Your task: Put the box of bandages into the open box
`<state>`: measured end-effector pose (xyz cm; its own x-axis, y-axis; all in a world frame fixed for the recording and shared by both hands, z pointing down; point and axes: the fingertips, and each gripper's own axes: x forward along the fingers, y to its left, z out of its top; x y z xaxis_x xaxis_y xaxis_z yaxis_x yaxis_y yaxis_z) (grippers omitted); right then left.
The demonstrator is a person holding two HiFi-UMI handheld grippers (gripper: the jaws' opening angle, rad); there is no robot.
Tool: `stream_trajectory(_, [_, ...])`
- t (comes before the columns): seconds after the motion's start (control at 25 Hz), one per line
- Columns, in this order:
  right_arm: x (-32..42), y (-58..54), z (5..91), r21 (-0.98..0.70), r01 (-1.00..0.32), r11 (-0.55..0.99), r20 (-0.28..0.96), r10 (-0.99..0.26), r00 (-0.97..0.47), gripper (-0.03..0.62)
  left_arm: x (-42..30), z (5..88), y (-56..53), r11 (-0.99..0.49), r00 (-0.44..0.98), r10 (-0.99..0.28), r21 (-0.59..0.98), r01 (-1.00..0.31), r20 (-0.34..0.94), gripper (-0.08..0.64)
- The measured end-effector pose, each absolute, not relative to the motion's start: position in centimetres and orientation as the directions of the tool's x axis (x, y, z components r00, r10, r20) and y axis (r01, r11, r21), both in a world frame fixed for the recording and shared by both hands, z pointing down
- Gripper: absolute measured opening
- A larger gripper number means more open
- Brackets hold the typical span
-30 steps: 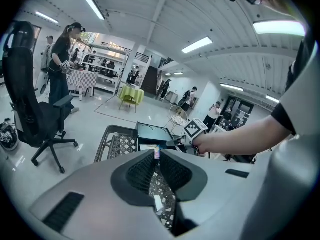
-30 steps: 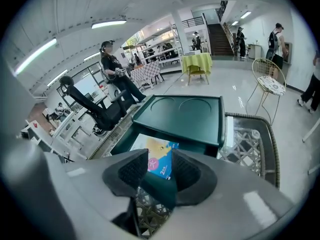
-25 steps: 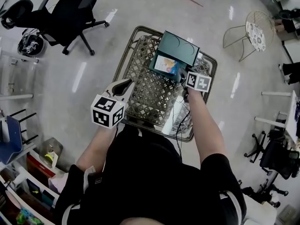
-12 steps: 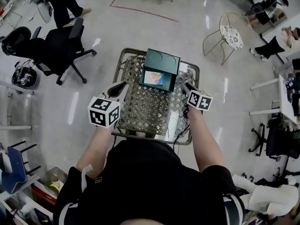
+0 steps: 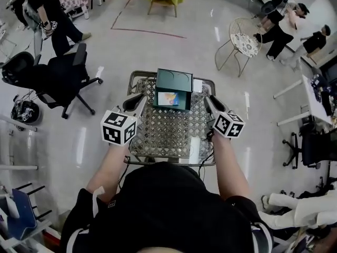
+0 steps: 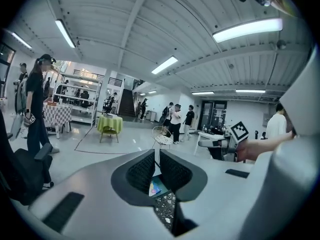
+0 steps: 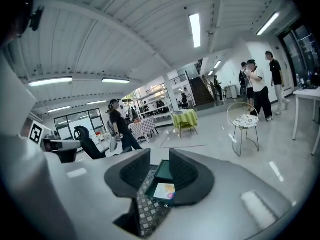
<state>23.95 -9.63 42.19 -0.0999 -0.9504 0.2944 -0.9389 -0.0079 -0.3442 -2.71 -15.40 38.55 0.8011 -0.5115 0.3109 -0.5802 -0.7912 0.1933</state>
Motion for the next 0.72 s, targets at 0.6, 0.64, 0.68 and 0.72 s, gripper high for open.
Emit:
stream_trajectory(0.6, [24.1,-4.7,30.5,-0.216,-0.968,0.132,-0.017,-0.991,-0.131,0.060,-4.3,37.4,-17.1,-0.714,0.721,-0.612,0.165,-0.680,0.324,0.035])
stream_trajectory(0.64, [24.4,-4.4,30.0,-0.197,-0.970,0.142,-0.024,-0.990,-0.140,0.059,-4.3,37.2,-17.2,-0.706,0.713,-0.621,0.165,-0.689,0.324,0.035])
stream_trajectory(0.68, [24.7,-4.0,29.7,-0.183,-0.971,0.151,-0.027,-0.989,-0.149,0.050,-4.1,37.0,-17.3,-0.698,0.706,-0.630,0.165,-0.697,0.323,0.035])
stream_trajectory(0.72, [25.0,-3.7,29.4,-0.176,-0.971,0.162,-0.026,-0.987,-0.160,0.042,-4.0,36.7,-17.4,-0.691,0.700,-0.639,0.163,-0.705,0.319,0.035])
